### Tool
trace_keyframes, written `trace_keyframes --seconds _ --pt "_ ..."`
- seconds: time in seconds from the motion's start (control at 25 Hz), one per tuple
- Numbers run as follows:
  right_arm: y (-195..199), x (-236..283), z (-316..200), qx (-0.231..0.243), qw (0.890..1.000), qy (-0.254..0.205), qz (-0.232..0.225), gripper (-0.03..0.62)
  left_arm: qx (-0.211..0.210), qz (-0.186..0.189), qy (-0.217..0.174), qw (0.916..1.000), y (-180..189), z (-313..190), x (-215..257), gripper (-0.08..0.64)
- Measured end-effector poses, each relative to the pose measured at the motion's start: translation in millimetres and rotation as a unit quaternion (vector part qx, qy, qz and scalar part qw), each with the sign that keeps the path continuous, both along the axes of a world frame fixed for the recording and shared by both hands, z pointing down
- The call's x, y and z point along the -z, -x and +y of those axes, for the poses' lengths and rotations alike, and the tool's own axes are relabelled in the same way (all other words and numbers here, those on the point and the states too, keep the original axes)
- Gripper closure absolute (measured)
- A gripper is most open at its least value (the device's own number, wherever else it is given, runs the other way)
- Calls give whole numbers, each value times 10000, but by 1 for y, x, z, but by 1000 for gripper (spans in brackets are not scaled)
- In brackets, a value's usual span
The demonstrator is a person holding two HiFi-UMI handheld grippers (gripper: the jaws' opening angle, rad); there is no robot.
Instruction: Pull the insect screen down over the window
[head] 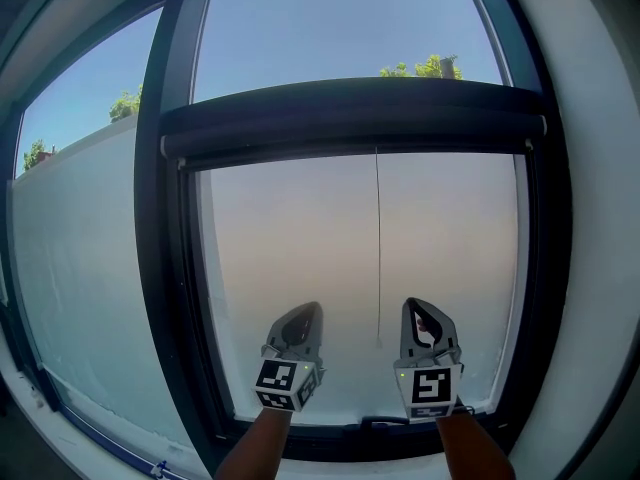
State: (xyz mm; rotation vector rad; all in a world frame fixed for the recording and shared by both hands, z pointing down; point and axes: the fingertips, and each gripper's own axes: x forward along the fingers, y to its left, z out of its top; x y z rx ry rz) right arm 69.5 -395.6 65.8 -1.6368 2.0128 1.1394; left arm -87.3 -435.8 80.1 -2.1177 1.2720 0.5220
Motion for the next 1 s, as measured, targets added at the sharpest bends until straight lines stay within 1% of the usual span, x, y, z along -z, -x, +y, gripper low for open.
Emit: trace_keyframes --seconds 0.08,0.12,0.16,0.2,0.28,0.32,0.44,0.52,0.6,0.72,0.8,0.92,1.0 --pt "-1 19 1 -76 9998 -128 92 590 8 67 -63 10000 0 -1 16 565" --pt "-2 28 0 -123 9997 -169 122 591 110 41 -127 9999 0 -2 25 565" --pt "-3 37 -1 -183 9995 -206 172 591 322 -64 -227 9992 1 -3 35 565" --pt "-3 44 -2 -249 9991 -233 240 590 627 -249 -365 9971 1 -4 44 565" --pt "-3 57 -7 -385 9980 -265 415 589 1236 -652 -661 9880 0 -4 64 565" --pt "-3 62 -10 -457 9973 -270 510 590 1424 -786 -748 9838 -1 -4 73 565" --pt "-6 74 -13 -750 9935 -339 785 589 1688 -1051 -795 9768 -5 -11 92 565" --pt "-7 84 -11 -934 9900 -452 959 590 1924 -1235 -904 9693 -7 -12 105 565" --pt "-6 92 -13 -1098 9857 -543 1157 590 2241 -1482 -1090 9570 -10 -10 119 565" --pt "-2 105 -16 -1373 9756 -692 1569 589 2720 -1950 -1377 9322 -16 -8 136 565" --pt "1 116 -18 -1579 9660 -812 1879 590 3024 -2214 -1515 9147 -20 -9 148 565" --pt "2 137 -18 -1938 9496 -1037 2234 590 3306 -2526 -1794 8915 -30 -9 164 565" --pt "3 151 -21 -2166 9394 -1115 2414 589 3557 -2804 -1929 8704 -34 -11 171 565"
